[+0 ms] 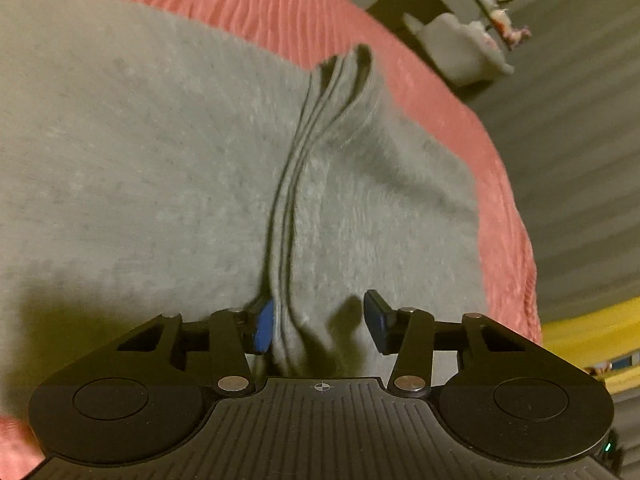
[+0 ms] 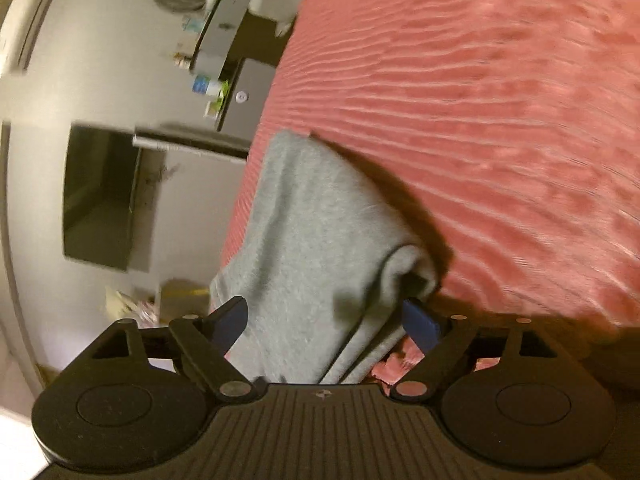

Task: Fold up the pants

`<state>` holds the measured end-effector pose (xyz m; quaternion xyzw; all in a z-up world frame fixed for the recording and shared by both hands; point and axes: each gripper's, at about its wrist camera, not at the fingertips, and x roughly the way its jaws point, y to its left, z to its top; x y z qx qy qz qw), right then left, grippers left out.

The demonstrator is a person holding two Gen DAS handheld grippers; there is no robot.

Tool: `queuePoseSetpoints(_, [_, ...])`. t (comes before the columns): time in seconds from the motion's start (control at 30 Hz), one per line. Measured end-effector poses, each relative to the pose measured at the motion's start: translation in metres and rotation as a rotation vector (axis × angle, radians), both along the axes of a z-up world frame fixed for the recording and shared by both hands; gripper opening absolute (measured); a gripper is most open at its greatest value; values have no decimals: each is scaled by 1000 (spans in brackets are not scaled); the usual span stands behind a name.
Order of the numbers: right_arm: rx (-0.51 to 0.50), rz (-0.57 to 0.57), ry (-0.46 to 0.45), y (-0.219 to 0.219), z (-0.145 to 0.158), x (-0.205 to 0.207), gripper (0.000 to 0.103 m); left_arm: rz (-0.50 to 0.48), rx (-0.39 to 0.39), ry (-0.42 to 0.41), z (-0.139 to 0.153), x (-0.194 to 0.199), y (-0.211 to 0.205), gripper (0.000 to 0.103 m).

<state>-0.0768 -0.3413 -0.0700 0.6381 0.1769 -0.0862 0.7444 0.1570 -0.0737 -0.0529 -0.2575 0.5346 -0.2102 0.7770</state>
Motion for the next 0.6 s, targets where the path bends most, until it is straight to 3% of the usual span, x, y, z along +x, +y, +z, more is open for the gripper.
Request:
queuePoseSetpoints(0.07, [41,1,-39,-3,-6,2,85,18,-7,39,-6,6,-4,39])
queuePoseSetpoints(0.1, [36,8,-54,-3,-6,4,85,17,-14,45,-6,8,-6,24])
queuePoseSetpoints(0.13, [18,12,-67,-3,-4,6,85,10,-28,49,-7,11,-7,19])
queuePoseSetpoints(0.23, [-6,17,-81,-3,-1,11,85,0,-14,6,-2,6,-8,16])
queuePoseSetpoints(0.5, [43,-16,4,-15,-5,39,84,29,-7,-192,32,-21,7,15])
queuePoseSetpoints(0.6, [49,-19,34,-18,-7,47,73,28,32,-260,42,-32,18,15])
